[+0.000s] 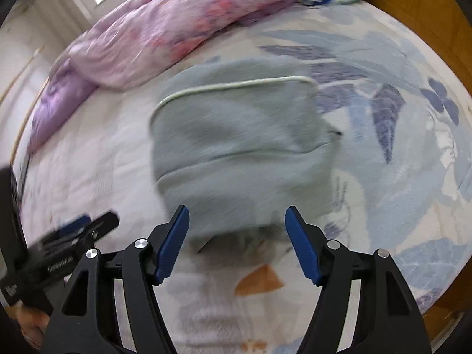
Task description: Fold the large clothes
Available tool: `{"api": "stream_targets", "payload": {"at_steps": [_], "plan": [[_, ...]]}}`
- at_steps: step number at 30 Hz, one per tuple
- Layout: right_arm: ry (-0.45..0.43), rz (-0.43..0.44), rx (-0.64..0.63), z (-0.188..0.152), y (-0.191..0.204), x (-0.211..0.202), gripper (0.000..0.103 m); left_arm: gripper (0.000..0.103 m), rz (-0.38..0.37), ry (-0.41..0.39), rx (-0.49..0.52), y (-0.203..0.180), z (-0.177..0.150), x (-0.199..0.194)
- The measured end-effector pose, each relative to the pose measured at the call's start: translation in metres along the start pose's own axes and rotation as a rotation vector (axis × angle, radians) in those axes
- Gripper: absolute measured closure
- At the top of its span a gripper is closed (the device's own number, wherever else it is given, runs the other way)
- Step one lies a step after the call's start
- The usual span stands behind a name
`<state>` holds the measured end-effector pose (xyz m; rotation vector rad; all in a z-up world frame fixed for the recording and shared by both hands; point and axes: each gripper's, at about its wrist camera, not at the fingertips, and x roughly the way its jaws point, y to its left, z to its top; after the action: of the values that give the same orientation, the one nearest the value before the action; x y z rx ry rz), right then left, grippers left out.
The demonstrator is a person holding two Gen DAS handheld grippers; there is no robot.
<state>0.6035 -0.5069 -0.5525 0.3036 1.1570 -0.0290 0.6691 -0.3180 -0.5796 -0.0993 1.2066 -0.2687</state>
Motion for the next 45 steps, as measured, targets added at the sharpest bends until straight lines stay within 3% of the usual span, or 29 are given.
{"api": "stream_targets", "payload": {"at_steps": [7, 14, 16, 22, 28, 31, 35, 45], "plan": [[-0.025, -0.013, -0.063, -0.017, 0.050, -0.023, 0.035, 0.011, 0.020, -0.064, 0.032, 0.017, -0.009, -0.040], [-0.083, -0.014, -0.093, -0.034, 0.102, -0.066, 0.034, 0.011, 0.052, -0.128, 0.047, 0.047, -0.028, -0.108], [-0.095, -0.027, -0.106, -0.041, 0.117, -0.080, 0.025, 0.011, 0.063, -0.154, 0.063, 0.054, -0.035, -0.129], [-0.165, -0.042, -0.125, -0.067, 0.166, -0.140, 0.023, 0.011, 0.091, -0.202, 0.070, 0.077, -0.057, -0.203], [-0.217, -0.024, -0.114, -0.094, 0.211, -0.209, 0.022, 0.011, 0.116, -0.281, 0.095, 0.094, -0.084, -0.302], [-0.242, -0.017, -0.116, -0.107, 0.233, -0.243, 0.012, 0.011, 0.120, -0.318, 0.105, 0.099, -0.096, -0.342], [-0.291, -0.002, -0.127, -0.121, 0.264, -0.291, 0.012, 0.011, 0.126, -0.378, 0.118, 0.102, -0.111, -0.401], [-0.349, 0.010, -0.141, -0.136, 0.303, -0.374, 0.012, 0.010, 0.148, -0.485, 0.156, 0.106, -0.131, -0.503]]}}
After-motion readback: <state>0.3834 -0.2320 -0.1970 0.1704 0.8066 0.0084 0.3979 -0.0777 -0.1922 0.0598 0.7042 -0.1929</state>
